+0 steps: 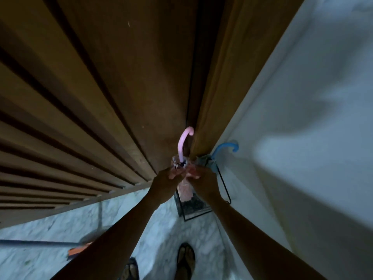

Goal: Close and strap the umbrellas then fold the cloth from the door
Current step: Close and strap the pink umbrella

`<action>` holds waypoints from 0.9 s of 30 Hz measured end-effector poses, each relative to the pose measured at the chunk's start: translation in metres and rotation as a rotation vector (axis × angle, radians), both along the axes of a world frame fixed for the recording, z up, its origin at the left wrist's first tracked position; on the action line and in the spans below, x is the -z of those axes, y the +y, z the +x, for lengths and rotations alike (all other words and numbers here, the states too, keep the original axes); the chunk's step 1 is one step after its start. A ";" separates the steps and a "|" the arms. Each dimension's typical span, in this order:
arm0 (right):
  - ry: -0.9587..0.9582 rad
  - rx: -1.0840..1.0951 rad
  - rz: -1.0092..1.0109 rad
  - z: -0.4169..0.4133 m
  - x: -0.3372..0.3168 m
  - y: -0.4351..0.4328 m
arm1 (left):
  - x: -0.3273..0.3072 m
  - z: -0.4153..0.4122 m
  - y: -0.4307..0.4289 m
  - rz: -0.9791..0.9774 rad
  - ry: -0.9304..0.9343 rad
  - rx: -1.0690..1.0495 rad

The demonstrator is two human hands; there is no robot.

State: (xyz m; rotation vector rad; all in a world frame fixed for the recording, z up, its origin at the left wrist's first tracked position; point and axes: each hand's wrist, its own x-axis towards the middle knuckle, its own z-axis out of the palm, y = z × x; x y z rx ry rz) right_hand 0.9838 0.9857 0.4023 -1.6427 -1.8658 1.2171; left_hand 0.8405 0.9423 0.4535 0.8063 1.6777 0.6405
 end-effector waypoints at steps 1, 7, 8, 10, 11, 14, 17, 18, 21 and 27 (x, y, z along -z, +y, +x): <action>0.004 0.004 0.002 -0.002 0.014 0.001 | 0.016 -0.002 0.001 -0.001 0.065 0.026; -0.033 0.018 0.089 -0.008 0.077 0.005 | 0.077 -0.004 0.008 0.017 0.287 0.133; -0.046 0.020 0.103 -0.009 0.085 0.006 | 0.081 -0.004 0.009 0.018 0.290 0.135; -0.083 0.009 0.097 -0.011 0.088 0.007 | 0.083 -0.002 0.010 0.025 0.288 0.117; -0.097 0.011 0.075 -0.011 0.086 0.007 | 0.080 -0.001 0.010 0.030 0.281 0.094; -0.095 0.059 0.086 -0.012 0.071 -0.002 | 0.064 -0.001 0.003 0.030 0.269 0.062; -0.086 0.140 0.144 -0.012 0.036 -0.020 | 0.038 -0.006 -0.012 -0.014 0.284 0.064; -0.089 0.164 0.122 -0.012 0.020 -0.027 | 0.027 -0.010 -0.020 -0.037 0.292 0.051; -0.049 0.161 0.056 -0.019 -0.029 -0.052 | -0.009 -0.027 -0.059 -0.093 0.300 0.016; 0.023 -0.071 -0.161 -0.075 -0.109 -0.123 | -0.092 -0.083 -0.182 -0.129 0.243 -0.228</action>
